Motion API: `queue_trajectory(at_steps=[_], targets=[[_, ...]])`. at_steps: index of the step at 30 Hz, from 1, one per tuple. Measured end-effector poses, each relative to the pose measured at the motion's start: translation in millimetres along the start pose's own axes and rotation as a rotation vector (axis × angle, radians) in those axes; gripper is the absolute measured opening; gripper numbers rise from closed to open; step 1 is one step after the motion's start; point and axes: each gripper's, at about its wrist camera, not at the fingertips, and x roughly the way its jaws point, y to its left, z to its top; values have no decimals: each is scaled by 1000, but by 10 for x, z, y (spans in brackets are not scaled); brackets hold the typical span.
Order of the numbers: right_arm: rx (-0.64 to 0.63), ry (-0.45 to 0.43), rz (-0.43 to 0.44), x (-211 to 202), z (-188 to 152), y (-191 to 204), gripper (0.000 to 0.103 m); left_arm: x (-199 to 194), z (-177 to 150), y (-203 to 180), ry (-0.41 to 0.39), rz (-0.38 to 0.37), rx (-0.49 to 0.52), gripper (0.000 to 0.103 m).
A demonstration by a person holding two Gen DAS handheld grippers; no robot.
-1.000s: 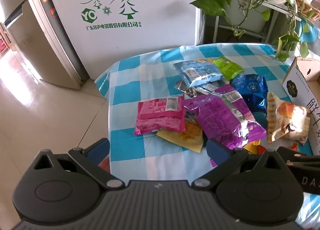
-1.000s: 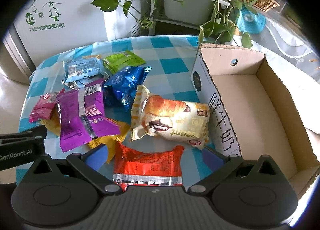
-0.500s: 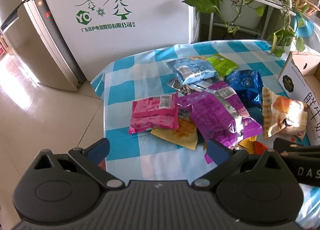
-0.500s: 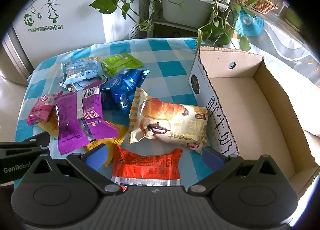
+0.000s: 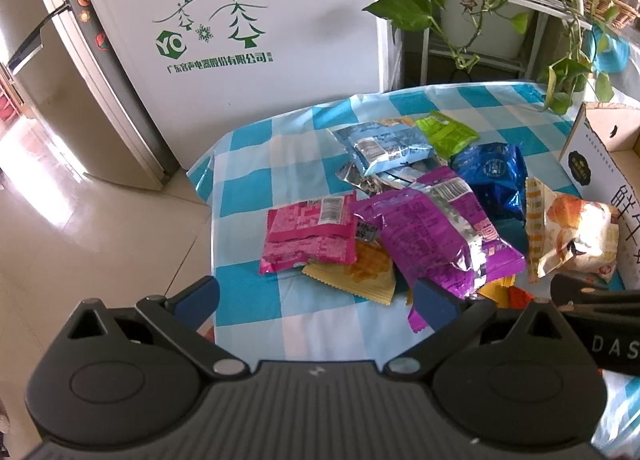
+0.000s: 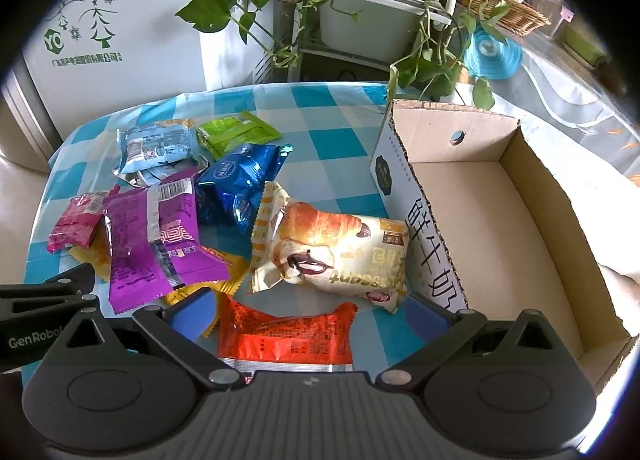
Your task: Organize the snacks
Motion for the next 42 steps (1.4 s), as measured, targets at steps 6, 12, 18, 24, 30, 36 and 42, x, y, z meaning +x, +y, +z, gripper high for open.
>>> queue_trajectory(at_steps=[6,12,18,24,30,36,42], targets=[[-7,-13,-11,-7,-2,13,103,-8,2,-18,-3,11,4,102],[-8,-17,-13,-10,2,14,103,-14,3,-25,-5,14,4,102],[-10,-19,-16,-25,2,17,103,-15,1,-20,-5,15,7,101],[-10,-21,-15,-25,2,19,103,-14,3,-21,-5,14,6,101],[-13,-23,-15,-26,4,21,103,-15,3,-21,-5,12,6,101],[-14,-28,-13,-28,2,17,103,-11,1,-23,-4,9,5,101],[-15,-36,-8,-34,0,-1,103,-25,-6,-43,-7,-1,6,101]])
